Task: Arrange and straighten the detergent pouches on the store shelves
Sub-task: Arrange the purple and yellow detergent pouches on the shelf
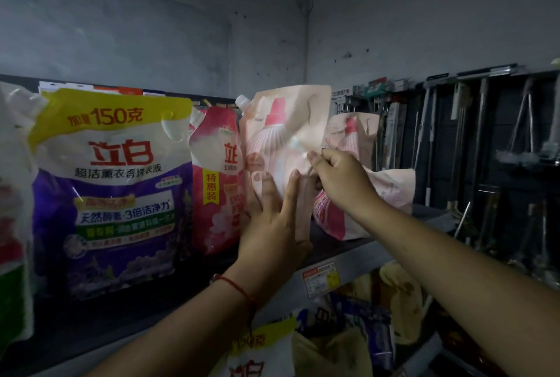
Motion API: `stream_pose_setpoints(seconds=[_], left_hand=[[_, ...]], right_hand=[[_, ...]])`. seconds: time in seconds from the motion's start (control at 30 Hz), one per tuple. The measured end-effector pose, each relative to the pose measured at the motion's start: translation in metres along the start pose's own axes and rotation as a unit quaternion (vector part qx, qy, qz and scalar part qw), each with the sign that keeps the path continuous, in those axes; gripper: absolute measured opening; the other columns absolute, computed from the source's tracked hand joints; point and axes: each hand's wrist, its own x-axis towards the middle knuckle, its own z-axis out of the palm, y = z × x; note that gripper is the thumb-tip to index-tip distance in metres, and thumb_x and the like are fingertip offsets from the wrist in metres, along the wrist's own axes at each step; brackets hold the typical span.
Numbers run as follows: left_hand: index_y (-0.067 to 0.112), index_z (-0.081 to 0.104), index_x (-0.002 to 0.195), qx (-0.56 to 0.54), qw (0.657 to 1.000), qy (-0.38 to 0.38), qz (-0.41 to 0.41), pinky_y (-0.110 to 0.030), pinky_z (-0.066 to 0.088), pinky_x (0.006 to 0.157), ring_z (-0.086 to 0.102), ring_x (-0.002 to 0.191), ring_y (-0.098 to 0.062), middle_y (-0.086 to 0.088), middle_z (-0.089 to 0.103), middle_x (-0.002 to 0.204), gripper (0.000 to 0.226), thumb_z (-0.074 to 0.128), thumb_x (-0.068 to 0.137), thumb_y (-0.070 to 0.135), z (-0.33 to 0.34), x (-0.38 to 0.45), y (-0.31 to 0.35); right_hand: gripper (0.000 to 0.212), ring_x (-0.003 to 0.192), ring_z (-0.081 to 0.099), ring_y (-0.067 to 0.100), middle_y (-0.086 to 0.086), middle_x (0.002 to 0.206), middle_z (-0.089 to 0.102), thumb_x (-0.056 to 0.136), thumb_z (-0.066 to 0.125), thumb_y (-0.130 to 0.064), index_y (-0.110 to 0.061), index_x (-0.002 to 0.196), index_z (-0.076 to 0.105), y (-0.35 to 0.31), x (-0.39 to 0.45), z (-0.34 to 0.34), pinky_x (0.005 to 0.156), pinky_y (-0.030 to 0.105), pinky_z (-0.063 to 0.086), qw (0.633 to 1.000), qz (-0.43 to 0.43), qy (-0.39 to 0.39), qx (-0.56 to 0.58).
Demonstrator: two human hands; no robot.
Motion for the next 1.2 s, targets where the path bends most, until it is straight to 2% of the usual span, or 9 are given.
stream_pose_setpoints(seconds=[0.13,0.23,0.4,0.53,0.6,0.7,0.9,1.03,1.2], left_hand=[[0.024,-0.028,0.148,0.022,1.000,0.002,0.018,-0.058,0.027,0.116,-0.006,0.149,-0.049,-0.022,-0.005,0.162,0.113,0.062,0.086,0.054,-0.009,0.000,0.001],[0.005,0.022,0.150,0.062,0.994,0.072,0.055,-0.069,0.049,0.090,0.037,0.131,-0.062,-0.035,0.041,0.145,0.107,0.082,0.069,0.040,-0.011,-0.004,0.006],[0.015,0.037,0.152,0.089,0.975,0.112,0.170,-0.056,0.030,0.115,0.026,0.146,-0.043,-0.019,0.030,0.159,0.081,0.053,0.081,0.048,-0.009,-0.005,0.029],[0.016,0.046,0.146,0.082,0.977,0.068,0.182,-0.053,0.041,0.106,0.042,0.140,-0.038,-0.015,0.048,0.150,0.074,0.045,0.080,0.051,0.002,0.011,0.064],[0.019,0.043,0.146,0.063,0.986,0.042,0.149,-0.048,0.046,0.102,0.045,0.138,-0.035,-0.012,0.049,0.149,0.073,0.041,0.083,0.054,0.004,0.024,0.078],[0.027,0.006,0.156,0.050,0.994,-0.024,0.090,-0.043,0.033,0.112,0.015,0.151,-0.028,-0.006,0.009,0.165,0.078,0.045,0.094,0.056,0.020,0.050,0.095],[0.033,-0.005,0.155,0.042,0.998,-0.041,0.030,-0.040,0.042,0.103,0.016,0.148,-0.027,-0.004,0.002,0.162,0.082,0.050,0.095,0.050,0.054,0.070,0.119],[0.037,-0.003,0.144,0.044,0.999,0.007,0.007,-0.036,0.045,0.098,0.025,0.143,-0.024,-0.002,0.009,0.160,0.073,0.050,0.096,0.048,0.061,0.069,0.128],[0.040,0.009,0.143,0.032,0.998,0.043,-0.024,-0.036,0.049,0.087,0.038,0.136,-0.025,0.001,0.018,0.158,0.070,0.056,0.092,0.047,0.068,0.063,0.132]], right_hand=[[0.036,0.063,0.056,0.017,-0.001,0.065,0.058,0.099,0.051,-0.035,-0.011,0.074,0.059,-0.006,0.001,-0.023,0.061,0.033,0.042,0.988,-0.046,-0.089,-0.117],[0.024,0.074,0.055,0.015,-0.009,0.075,0.058,0.099,0.049,-0.032,-0.017,0.091,0.066,-0.008,0.006,-0.049,0.060,0.029,0.038,0.957,-0.084,-0.168,-0.222],[0.036,0.115,0.056,0.025,0.004,0.130,0.061,0.099,0.046,-0.032,-0.026,0.132,0.058,0.017,0.029,-0.089,0.091,0.038,0.047,0.905,-0.110,-0.192,-0.363],[0.046,0.141,0.034,0.030,0.005,0.148,0.047,0.099,0.042,-0.035,-0.031,0.144,0.044,0.052,0.046,-0.103,0.107,0.040,0.039,0.872,-0.071,-0.238,-0.422],[0.044,0.139,0.037,0.027,0.004,0.152,0.042,0.101,0.043,-0.033,-0.028,0.145,0.045,0.063,0.050,-0.107,0.104,0.033,0.036,0.877,-0.051,-0.269,-0.395],[0.040,0.130,0.048,0.025,0.004,0.150,0.045,0.101,0.044,-0.033,-0.022,0.138,0.055,0.086,0.063,-0.108,0.099,0.032,0.039,0.891,-0.038,-0.293,-0.345],[0.049,0.076,0.055,0.015,0.007,0.099,0.066,0.102,0.038,-0.045,-0.008,0.105,0.070,0.114,0.101,-0.087,0.061,0.026,0.039,0.889,-0.024,-0.349,-0.296],[0.055,0.085,0.062,0.024,0.009,0.098,0.065,0.098,0.038,-0.058,-0.012,0.086,0.065,0.113,0.124,-0.057,0.074,0.032,0.047,0.903,0.018,-0.366,-0.224],[0.056,0.100,0.067,0.037,0.023,0.114,0.064,0.099,0.042,-0.052,-0.001,0.116,0.056,0.106,0.140,-0.021,0.091,0.045,0.055,0.891,0.103,-0.418,-0.145]])
